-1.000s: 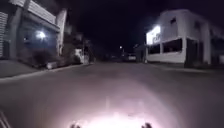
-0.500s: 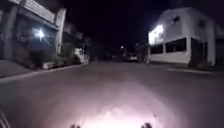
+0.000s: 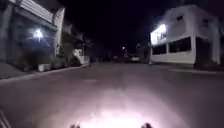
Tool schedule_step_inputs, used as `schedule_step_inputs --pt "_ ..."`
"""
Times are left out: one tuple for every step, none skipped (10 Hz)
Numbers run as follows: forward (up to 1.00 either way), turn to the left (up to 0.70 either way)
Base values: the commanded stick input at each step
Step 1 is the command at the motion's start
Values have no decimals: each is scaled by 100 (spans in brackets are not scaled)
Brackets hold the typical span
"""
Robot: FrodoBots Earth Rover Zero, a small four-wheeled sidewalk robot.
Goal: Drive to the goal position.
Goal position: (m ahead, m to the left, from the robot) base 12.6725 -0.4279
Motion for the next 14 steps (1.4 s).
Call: schedule_step_inputs --pt "85 0" --pt "85 0" --pt "85 0" --pt "85 0" --pt "85 0" --pt "85 0" --pt "85 0" --pt "85 0" --pt "85 0" --pt "85 0" --pt "85 0" --pt "85 0" --pt "85 0" --pt "85 0"
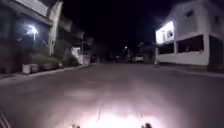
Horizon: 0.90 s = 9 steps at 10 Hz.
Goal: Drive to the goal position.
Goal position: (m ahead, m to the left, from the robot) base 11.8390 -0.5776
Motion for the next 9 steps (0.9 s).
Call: schedule_step_inputs --pt "85 0" --pt "85 0" --pt "85 0" --pt "85 0" --pt "85 0" --pt "85 0" --pt "85 0" --pt "85 0" --pt "85 0"
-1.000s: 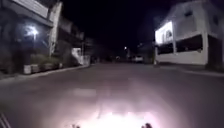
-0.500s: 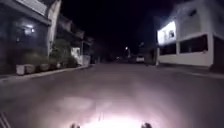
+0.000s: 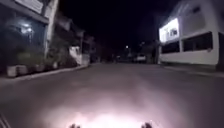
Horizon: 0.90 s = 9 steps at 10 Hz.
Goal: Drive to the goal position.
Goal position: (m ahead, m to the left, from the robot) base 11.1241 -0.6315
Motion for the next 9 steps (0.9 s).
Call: schedule_step_inputs --pt "85 0" --pt "85 0" --pt "85 0" --pt "85 0" --pt "85 0" --pt "85 0" --pt "85 0" --pt "85 0" --pt "85 0"
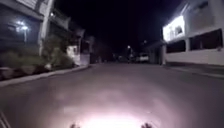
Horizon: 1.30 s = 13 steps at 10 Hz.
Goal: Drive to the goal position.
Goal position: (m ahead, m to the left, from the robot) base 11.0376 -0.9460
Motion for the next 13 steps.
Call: schedule_step_inputs --pt "85 0" --pt "85 0" --pt "85 0" --pt "85 0" --pt "85 0" --pt "85 0" --pt "85 0" --pt "85 0" --pt "85 0" --pt "85 0" --pt "85 0" --pt "85 0" --pt "85 0"
